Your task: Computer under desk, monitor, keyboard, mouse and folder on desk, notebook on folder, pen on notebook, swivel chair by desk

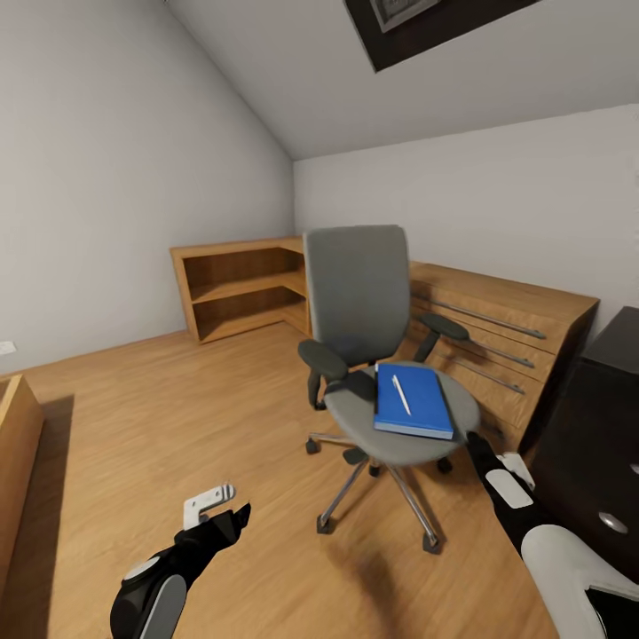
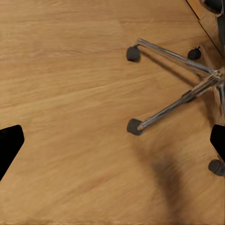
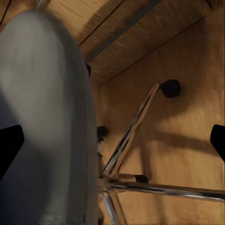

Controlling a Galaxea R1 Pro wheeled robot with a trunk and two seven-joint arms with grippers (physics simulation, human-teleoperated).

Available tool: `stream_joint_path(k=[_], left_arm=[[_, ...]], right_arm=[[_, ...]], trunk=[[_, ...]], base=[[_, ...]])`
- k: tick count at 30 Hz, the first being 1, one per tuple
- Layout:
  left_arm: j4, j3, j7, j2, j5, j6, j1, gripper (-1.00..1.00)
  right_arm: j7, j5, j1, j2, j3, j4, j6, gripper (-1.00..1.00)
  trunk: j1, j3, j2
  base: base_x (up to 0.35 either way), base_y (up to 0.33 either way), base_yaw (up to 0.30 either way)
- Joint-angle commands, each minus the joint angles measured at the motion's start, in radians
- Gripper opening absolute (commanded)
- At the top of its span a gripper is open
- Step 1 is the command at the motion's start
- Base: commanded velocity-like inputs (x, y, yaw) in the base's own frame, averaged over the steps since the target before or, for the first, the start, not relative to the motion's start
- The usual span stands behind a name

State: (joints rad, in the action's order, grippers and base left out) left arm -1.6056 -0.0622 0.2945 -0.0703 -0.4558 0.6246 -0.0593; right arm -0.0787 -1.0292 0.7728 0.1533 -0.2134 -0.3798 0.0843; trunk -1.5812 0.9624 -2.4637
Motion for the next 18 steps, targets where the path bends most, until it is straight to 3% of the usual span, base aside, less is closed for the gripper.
stream_joint_path(k=[1,6,18], left_arm=[[0.001,-0.001,0.01,0.0,-0.011,0.002,-0.001,1.0],[0.014,0.0,0.009,0.001,-0.01,-0.002,-0.001,1.0],[0.016,0.008,0.011,0.003,-0.008,-0.005,-0.001,1.0]], right_arm=[[-0.003,-0.011,0.0,0.0,0.002,-0.001,0.003,1.0],[-0.003,-0.01,0.0,0.0,0.002,-0.001,0.003,1.0],[-0.003,-0.009,0.0,-0.001,0.003,0.002,0.003,1.0]], trunk=[[0.001,0.001,0.0],[0.001,0.001,0.0],[0.001,0.001,0.0]], base=[[-0.326,0.0,0.0],[-0.225,0.0,0.0],[-0.017,0.0,0.0]])
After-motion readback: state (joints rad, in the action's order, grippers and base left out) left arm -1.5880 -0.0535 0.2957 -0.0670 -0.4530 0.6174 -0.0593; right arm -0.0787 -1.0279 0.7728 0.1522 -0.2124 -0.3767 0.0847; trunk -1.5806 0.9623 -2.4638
